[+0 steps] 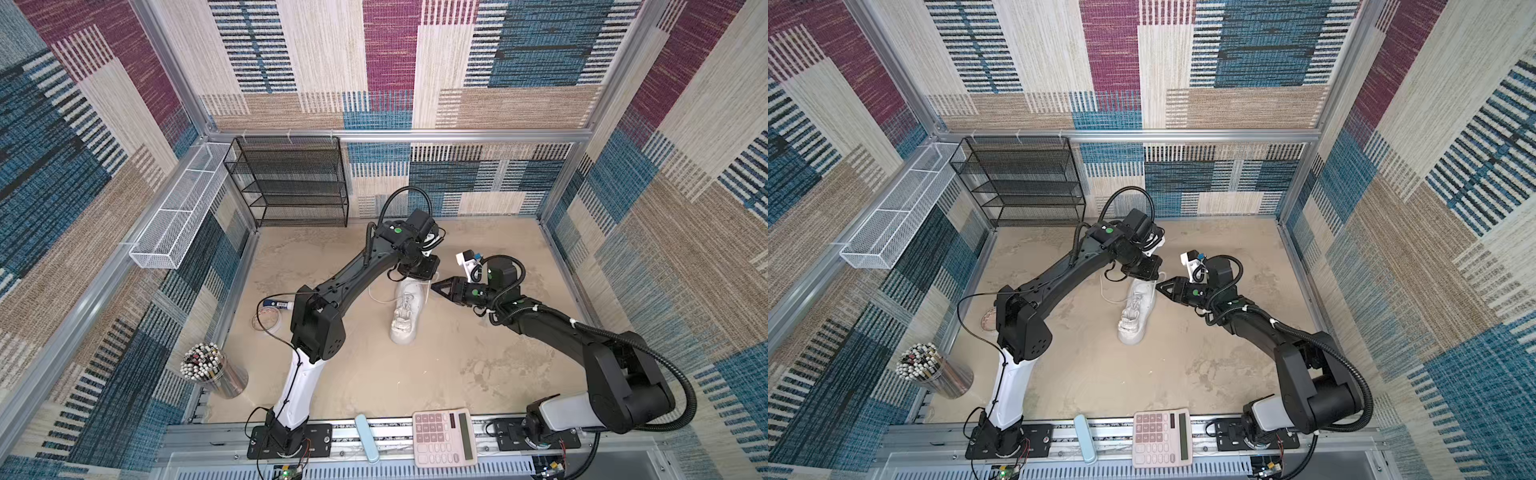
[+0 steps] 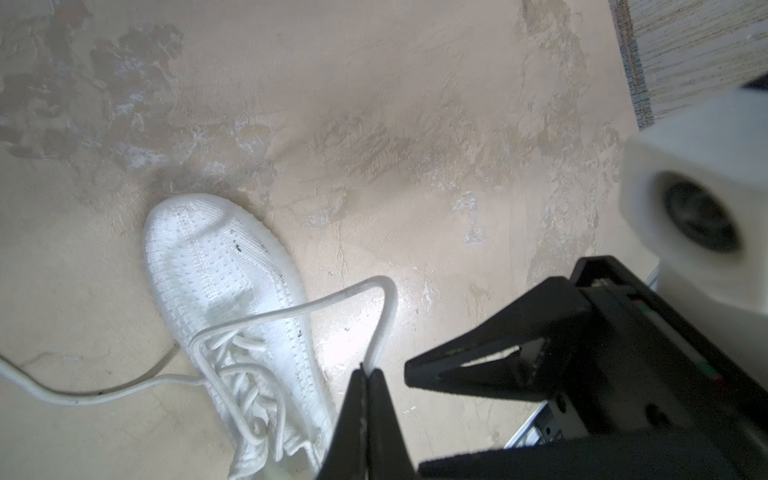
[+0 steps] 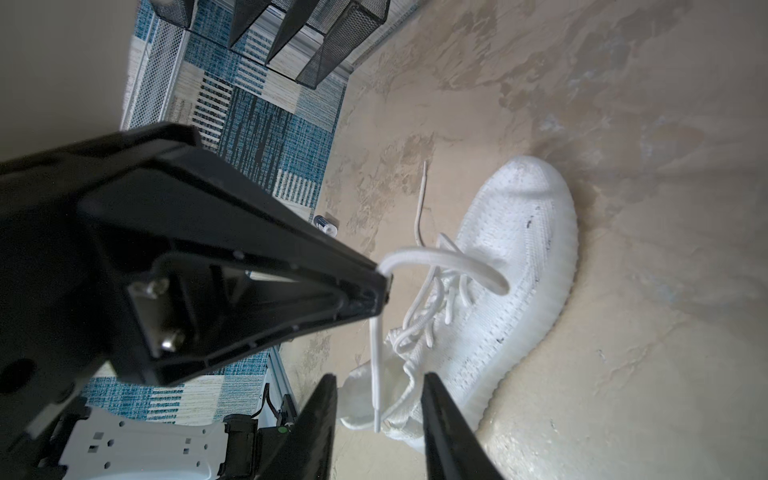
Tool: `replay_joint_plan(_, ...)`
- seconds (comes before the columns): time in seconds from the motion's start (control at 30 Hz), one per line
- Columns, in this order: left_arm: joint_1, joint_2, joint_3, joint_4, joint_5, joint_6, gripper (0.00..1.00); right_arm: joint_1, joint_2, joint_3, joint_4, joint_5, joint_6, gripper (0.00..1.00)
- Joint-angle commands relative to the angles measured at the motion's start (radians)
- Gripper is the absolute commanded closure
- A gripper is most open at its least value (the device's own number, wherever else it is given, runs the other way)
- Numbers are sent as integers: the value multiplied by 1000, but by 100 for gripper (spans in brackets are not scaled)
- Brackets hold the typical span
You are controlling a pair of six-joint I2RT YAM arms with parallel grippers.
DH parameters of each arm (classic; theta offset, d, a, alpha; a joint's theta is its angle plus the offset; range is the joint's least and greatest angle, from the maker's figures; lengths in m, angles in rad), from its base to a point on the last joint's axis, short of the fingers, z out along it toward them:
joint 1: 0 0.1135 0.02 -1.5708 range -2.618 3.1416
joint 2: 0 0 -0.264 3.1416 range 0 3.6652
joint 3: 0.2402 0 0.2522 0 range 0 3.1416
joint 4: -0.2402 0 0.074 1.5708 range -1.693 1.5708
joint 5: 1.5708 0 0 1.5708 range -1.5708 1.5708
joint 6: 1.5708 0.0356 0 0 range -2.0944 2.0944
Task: Tie the shoes
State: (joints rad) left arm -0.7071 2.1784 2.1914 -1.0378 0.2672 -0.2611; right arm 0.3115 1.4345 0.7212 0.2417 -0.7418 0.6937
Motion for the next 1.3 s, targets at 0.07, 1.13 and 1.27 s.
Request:
replay_joint_plan(0.07, 0, -11, -5, -9, 4, 8, 100, 21, 30, 14, 70, -30, 20, 67)
replay_joint_plan(1.13, 124, -199, -271, -5, 15, -9, 73, 90, 186, -188, 572, 177, 542, 100)
replay_joint_plan(1.27, 127, -216, -335, 33, 34, -26, 75, 128, 253, -230, 757, 234, 704, 100)
